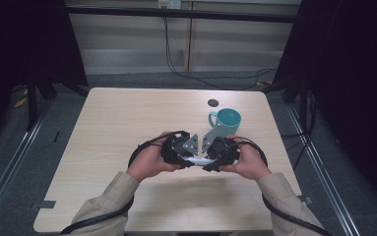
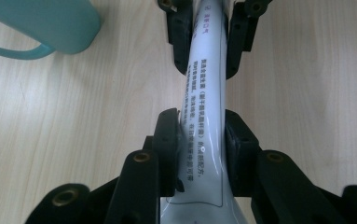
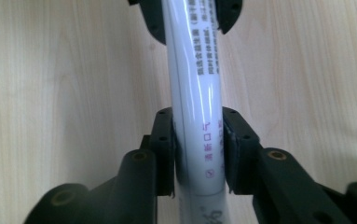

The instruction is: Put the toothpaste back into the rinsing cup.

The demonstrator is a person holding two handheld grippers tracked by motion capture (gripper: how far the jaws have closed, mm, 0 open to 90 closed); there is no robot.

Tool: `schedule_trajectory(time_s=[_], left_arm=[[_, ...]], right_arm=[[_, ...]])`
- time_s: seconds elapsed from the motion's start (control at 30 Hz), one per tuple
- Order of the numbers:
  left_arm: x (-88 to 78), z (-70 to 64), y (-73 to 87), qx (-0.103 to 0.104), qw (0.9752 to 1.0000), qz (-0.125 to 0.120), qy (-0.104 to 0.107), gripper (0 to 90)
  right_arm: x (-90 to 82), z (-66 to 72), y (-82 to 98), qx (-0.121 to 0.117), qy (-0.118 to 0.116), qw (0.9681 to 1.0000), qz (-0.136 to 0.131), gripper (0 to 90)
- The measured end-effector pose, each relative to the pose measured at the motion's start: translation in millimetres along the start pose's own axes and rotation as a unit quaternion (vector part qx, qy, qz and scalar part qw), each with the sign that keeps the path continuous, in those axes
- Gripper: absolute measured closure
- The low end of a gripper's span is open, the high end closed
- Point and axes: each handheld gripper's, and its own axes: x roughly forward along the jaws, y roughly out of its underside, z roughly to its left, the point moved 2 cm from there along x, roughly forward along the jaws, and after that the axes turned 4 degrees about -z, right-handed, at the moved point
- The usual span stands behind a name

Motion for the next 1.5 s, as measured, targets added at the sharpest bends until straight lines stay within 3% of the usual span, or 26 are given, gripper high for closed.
schedule_trajectory(time_s=[0.13, 0.2, 0.23, 0.27, 0.3, 0.4, 0.43, 0.6, 0.73, 0.87, 1.03, 1.1, 1.13, 1.17, 1.23, 1.33, 1.43, 1.5], left_arm=[[-0.3, 1.5, 1.1, -0.003, 0.9998, -0.021, -0.004, 67.9], [-3.1, 2.9, 2.1, -0.02, 0.9986, -0.049, -0.009, 62.8], [-5.4, 4.1, 2.7, -0.023, 0.9983, -0.052, -0.015, 54.8], [-6.7, 5.0, 3.6, -0.021, 0.9985, -0.048, -0.016, 54.8], [-7.2, 5.9, 5.0, -0.031, 0.9983, -0.046, -0.019, 44.7], [-10.0, 8.6, 10.5, -0.045, 0.9973, -0.053, -0.022, 42.2], [-11.0, 9.4, 12.3, -0.051, 0.9967, -0.058, -0.025, 35.8], [-14.2, 10.4, 21.8, -0.086, 0.9928, -0.079, -0.028, 26.6], [-15.9, 11.9, 32.5, -0.107, 0.9899, -0.087, -0.035, 23.6], [-11.3, 11.9, 46.0, -0.121, 0.9893, -0.073, -0.036, 21.0], [4.0, 9.3, 65.9, -0.151, 0.9861, -0.063, -0.028, 17.5], [13.9, 6.5, 78.6, -0.172, 0.9828, -0.062, -0.022, 16.5], [13.9, 6.5, 78.6, -0.172, 0.9828, -0.062, -0.022, 16.5], [19.0, 5.4, 86.5, -0.184, 0.9807, -0.062, -0.019, 16.5], [21.0, 4.9, 90.0, -0.19, 0.9797, -0.062, -0.019, 16.5], [25.7, 3.4, 98.5, -0.2, 0.9776, -0.061, -0.021, 15.4], [28.9, 2.0, 105.1, -0.214, 0.9745, -0.061, -0.026, 15.2], [30.2, 1.2, 108.6, -0.217, 0.9738, -0.062, -0.03, 15.3]], right_arm=[[-1.3, 0.5, -0.2, 0.001, 0.008, 1.0, 0.006, 73.2], [-3.1, 0.6, 0.7, 0.005, 0.01, 0.9999, 0.008, 74.1], [-3.4, -0.9, 3.4, 0.007, 0.016, 0.9998, 0.013, 74.6], [-3.4, -0.9, 3.4, 0.007, 0.016, 0.9998, 0.013, 74.6], [-3.8, -2.3, 7.1, 0.014, 0.014, 0.9997, 0.012, 74.8], [-5.8, -4.2, 10.3, 0.016, 0.019, 0.9997, 0.001, 74.8], [-8.2, -5.4, 13.2, 0.022, 0.019, 0.9996, -0.002, 74.8], [-15.9, -8.3, 22.9, 0.043, 0.024, 0.9987, -0.01, 74.8], [-19.6, -11.6, 29.9, 0.052, 0.032, 0.9979, -0.022, 74.8], [-23.0, -14.0, 37.1, 0.071, 0.035, 0.9961, -0.041, 74.8], [-25.3, -17.2, 41.4, 0.095, 0.039, 0.992, -0.073, 74.8], [-26.3, -19.9, 43.9, 0.105, 0.041, 0.9898, -0.087, 74.8], [-26.9, -20.3, 44.5, 0.109, 0.044, 0.9888, -0.091, 74.8], [-27.8, -21.2, 45.0, 0.112, 0.047, 0.9879, -0.096, 74.8], [-29.0, -21.8, 45.5, 0.116, 0.051, 0.987, -0.1, 74.8], [-32.1, -25.0, 46.5, 0.125, 0.061, 0.9827, -0.123, 74.8], [-35.5, -28.1, 47.1, 0.145, 0.071, 0.9768, -0.141, 74.8], [-37.4, -30.3, 47.6, 0.156, 0.079, 0.9723, -0.155, 74.8]])
